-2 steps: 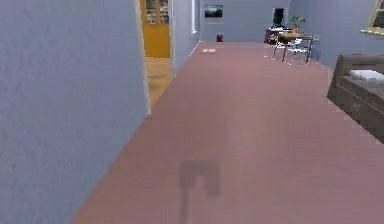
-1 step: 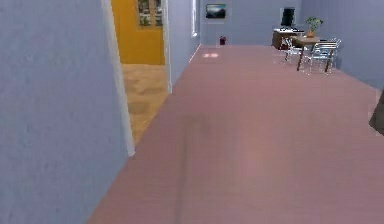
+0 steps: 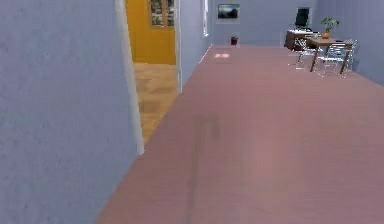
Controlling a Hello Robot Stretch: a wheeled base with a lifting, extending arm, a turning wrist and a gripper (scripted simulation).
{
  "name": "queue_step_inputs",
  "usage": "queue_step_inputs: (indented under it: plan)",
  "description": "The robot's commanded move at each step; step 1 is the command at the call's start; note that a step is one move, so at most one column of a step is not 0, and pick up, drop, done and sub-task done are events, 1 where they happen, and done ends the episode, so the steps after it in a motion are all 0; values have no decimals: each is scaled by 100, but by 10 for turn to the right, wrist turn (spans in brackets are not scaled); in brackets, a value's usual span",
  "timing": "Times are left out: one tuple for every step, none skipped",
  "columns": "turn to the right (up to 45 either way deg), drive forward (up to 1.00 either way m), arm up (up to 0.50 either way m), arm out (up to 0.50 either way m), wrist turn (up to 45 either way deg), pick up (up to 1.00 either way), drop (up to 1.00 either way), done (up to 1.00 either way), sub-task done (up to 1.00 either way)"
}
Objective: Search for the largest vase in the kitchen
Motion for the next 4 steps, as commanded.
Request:
queue_step_inputs:
  plan:
    - [0, 100, 0, 0, 0, 0, 0, 0, 0]
    - [0, 100, 0, 0, 0, 0, 0, 0, 0]
    - [0, 5, 0, 0, 0, 0, 0, 0, 0]
    - [-330, 0, 0, 0, 0, 0, 0, 0, 0]
